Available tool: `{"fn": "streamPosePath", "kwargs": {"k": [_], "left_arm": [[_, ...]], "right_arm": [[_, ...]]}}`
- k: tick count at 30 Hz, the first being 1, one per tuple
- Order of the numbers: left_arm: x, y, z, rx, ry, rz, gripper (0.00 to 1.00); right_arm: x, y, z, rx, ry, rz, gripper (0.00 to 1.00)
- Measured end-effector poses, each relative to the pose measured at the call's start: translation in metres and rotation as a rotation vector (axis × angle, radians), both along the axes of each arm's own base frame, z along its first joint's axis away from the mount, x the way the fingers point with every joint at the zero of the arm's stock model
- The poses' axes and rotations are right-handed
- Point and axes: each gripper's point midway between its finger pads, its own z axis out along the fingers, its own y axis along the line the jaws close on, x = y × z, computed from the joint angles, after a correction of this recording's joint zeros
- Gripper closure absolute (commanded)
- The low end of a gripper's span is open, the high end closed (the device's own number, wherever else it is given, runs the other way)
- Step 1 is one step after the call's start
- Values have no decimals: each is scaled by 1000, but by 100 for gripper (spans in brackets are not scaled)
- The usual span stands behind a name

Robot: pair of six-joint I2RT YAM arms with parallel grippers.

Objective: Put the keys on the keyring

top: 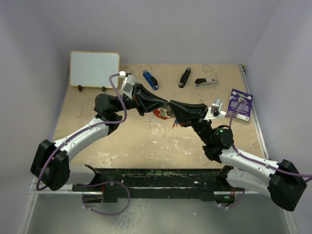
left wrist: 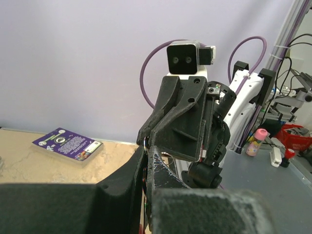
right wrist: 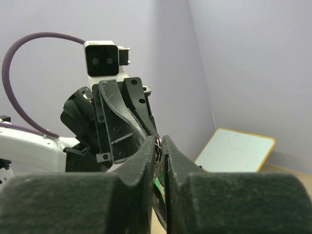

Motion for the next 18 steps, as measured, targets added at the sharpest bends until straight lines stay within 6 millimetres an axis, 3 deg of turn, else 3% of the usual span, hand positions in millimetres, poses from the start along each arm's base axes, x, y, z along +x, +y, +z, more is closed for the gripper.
{"fn": "streamPosePath", "kwargs": {"k": [3, 18], "left_arm": [[0, 0, 0, 0, -1, -1, 96], [-2, 0, -1, 1, -6, -6, 97]], "right_arm": [[0, 0, 0, 0, 0, 0, 100], [-1, -1, 3, 7, -5, 1, 100]]}}
